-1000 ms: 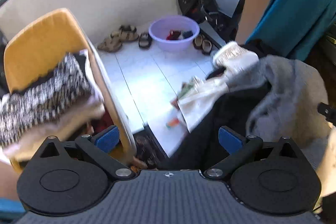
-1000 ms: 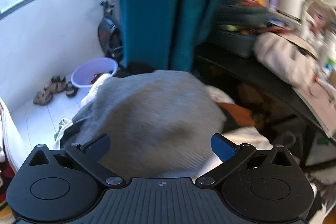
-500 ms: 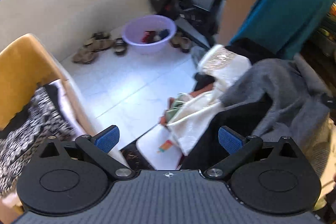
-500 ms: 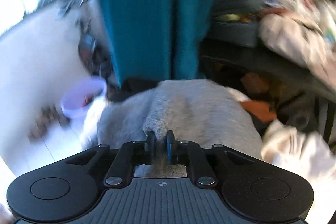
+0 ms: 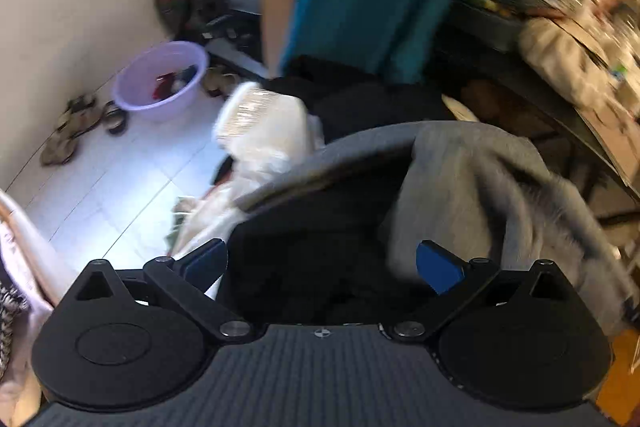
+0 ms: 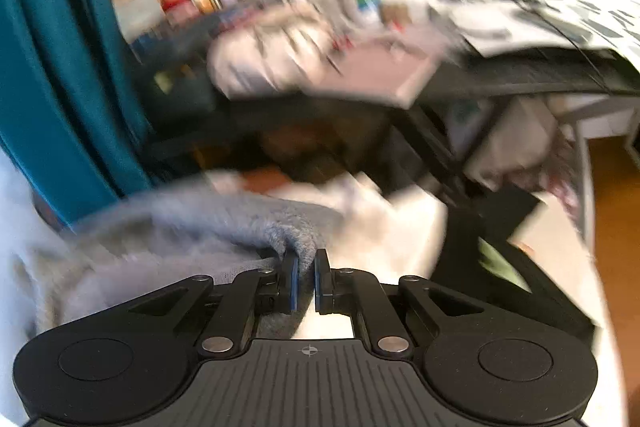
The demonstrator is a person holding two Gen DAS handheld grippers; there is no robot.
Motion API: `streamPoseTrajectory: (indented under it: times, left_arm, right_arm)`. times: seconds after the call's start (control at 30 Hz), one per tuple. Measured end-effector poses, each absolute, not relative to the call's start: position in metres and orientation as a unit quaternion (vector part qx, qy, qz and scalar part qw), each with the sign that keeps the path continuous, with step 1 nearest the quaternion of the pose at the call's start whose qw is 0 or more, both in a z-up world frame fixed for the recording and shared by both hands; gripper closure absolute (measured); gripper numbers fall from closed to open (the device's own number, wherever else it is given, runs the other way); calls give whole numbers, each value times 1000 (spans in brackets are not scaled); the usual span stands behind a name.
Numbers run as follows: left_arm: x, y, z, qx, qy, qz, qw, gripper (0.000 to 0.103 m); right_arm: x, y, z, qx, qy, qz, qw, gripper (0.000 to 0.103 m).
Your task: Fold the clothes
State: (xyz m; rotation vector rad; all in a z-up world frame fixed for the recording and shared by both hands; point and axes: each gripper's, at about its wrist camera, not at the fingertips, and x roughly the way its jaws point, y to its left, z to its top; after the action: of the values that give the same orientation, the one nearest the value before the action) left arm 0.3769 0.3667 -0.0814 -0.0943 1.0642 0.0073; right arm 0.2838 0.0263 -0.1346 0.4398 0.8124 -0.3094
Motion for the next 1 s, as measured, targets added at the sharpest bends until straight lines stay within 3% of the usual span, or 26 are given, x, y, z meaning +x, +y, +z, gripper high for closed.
streamPoseTrajectory:
  times: [0.17, 0.27, 0.3, 0.57, 0.73, 0.87, 0.93, 1.0]
  left_arm:
    - [378, 333, -99, -67, 532, -59, 842, 0]
    - [379, 313, -118, -78, 560, -91, 820, 0]
    - [379, 309, -125, -81, 569, -90, 813, 1]
    - [375, 301, -154, -102, 597, -86, 791, 0]
    - [375, 289, -164, -87, 603, -93, 788, 0]
    - [378, 288, -166, -79, 593, -78, 798, 1]
    - [371, 287, -162, -60, 586, -88, 803, 1]
    - [360, 288, -161, -41, 582, -89, 807, 12]
  right_arm:
    - [247, 9, -170, 233, 449, -135, 852, 96]
    - [247, 14, -177, 193, 473, -121, 851, 86]
    - [246, 15, -175, 183, 471, -119, 855, 79]
    - [272, 0, -147, 112, 416, -111, 896, 68]
    - [317, 11, -136, 80, 410, -43, 908, 49]
    - [359, 42, -134, 40, 397, 20, 917, 46]
    - [380, 61, -141, 33, 405, 61, 912, 23]
    - [400, 81, -151, 29, 415, 98, 904, 19]
